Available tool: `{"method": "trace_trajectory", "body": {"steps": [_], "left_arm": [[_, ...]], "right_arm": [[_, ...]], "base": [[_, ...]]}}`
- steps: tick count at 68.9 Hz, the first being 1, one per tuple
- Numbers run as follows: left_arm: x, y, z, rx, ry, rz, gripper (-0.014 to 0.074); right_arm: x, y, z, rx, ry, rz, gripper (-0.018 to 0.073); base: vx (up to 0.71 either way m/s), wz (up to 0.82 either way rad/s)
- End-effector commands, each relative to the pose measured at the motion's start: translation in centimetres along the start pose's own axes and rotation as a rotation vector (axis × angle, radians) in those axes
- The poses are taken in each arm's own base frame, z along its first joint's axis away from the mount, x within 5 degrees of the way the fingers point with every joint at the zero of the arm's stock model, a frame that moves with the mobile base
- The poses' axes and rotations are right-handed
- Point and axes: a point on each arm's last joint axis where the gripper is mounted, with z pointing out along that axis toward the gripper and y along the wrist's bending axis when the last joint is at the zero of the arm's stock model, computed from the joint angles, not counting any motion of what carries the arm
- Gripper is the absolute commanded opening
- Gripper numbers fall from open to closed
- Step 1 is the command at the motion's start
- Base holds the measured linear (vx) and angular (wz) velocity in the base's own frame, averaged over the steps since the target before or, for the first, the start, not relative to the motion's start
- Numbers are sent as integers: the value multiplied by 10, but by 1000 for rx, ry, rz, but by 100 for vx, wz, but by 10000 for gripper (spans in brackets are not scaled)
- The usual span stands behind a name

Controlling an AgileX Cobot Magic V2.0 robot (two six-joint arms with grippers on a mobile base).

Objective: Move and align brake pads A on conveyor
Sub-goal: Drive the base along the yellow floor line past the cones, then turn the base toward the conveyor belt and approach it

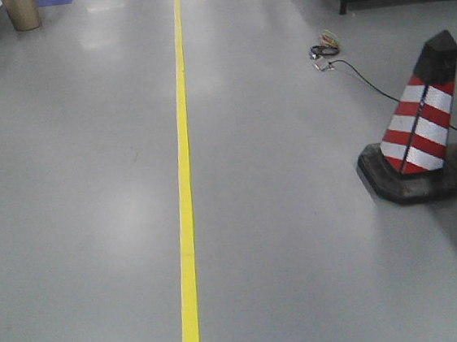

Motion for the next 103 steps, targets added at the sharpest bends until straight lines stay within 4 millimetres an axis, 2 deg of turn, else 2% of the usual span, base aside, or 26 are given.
{"method": "trace_trajectory", "body": {"steps": [1, 58, 84, 103], "left_arm": [[-15, -3, -5, 27, -105, 7, -6], [-15, -3, -5, 26, -105, 8, -6], [-15, -3, -5, 27, -104, 7, -6], [-15, -3, -5, 27, -104, 7, -6]], "right_arm": [[-18, 0, -5, 1, -118, -5, -4], [-18, 0, -5, 1, -118, -5, -4], [-18, 0, -5, 1, -118, -5, -4], [-18, 0, -5, 1, -118, -5, -4]], "base": [[76, 2], [68, -4], [47, -9], [32, -49]]}}
